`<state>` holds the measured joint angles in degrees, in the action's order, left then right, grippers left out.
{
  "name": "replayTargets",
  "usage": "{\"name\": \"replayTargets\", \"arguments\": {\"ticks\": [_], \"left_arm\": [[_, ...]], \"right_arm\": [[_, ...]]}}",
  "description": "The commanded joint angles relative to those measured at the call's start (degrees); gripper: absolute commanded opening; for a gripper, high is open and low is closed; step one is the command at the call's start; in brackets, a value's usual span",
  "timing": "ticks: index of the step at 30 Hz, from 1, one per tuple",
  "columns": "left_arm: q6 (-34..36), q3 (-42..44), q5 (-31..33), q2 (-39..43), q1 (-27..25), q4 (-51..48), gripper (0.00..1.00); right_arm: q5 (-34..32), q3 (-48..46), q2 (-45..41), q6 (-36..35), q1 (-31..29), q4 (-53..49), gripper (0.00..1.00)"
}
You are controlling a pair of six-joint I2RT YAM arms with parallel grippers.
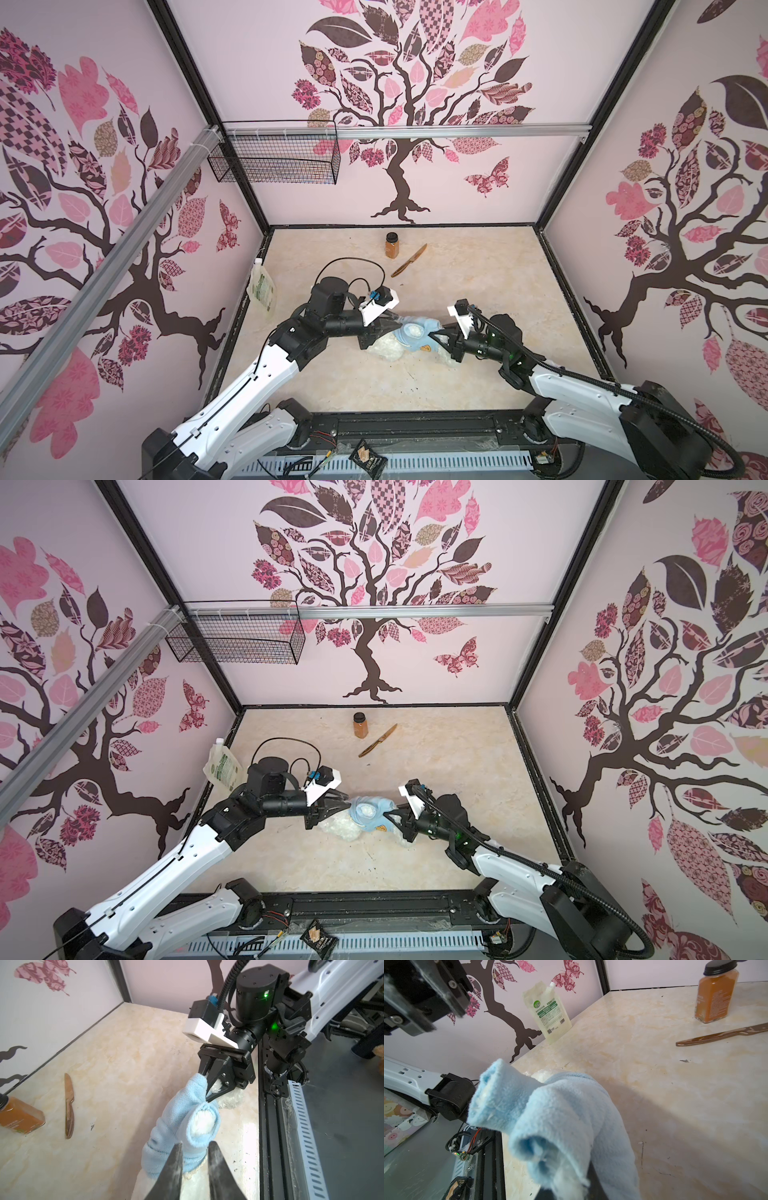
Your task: Dress the teddy bear
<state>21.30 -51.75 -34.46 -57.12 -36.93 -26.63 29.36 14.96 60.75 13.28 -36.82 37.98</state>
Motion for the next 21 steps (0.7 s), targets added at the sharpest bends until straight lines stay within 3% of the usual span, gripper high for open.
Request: {"name": "replayTargets", "arguments": {"ticks": [1,6,15,21], "left_arm": [[10.5,-5.8,6.6,-3.6,-4.4,-10.0,0.26],[15.3,-10.2,11.5,-9.3,-8.4,-13.9,0.27],[19.8,-13.3,12.3,-14.3,-9.2,-17.3,0.27],[21.6,-14.1,11.6,-16.3,-9.6,-18.2,0.33]], "right_arm": [[1.3,3.1,-0.8,-2.5,-1.3,1.8,0.0],[1.4,3.2,0.2,-2.1,-2.2,2.9,0.0],[1.8,3.0,0.7,-1.8,-2.5,3.8,0.0],[1.9,3.1,1.1,-1.7,-2.5,4.1,0.0]]}}
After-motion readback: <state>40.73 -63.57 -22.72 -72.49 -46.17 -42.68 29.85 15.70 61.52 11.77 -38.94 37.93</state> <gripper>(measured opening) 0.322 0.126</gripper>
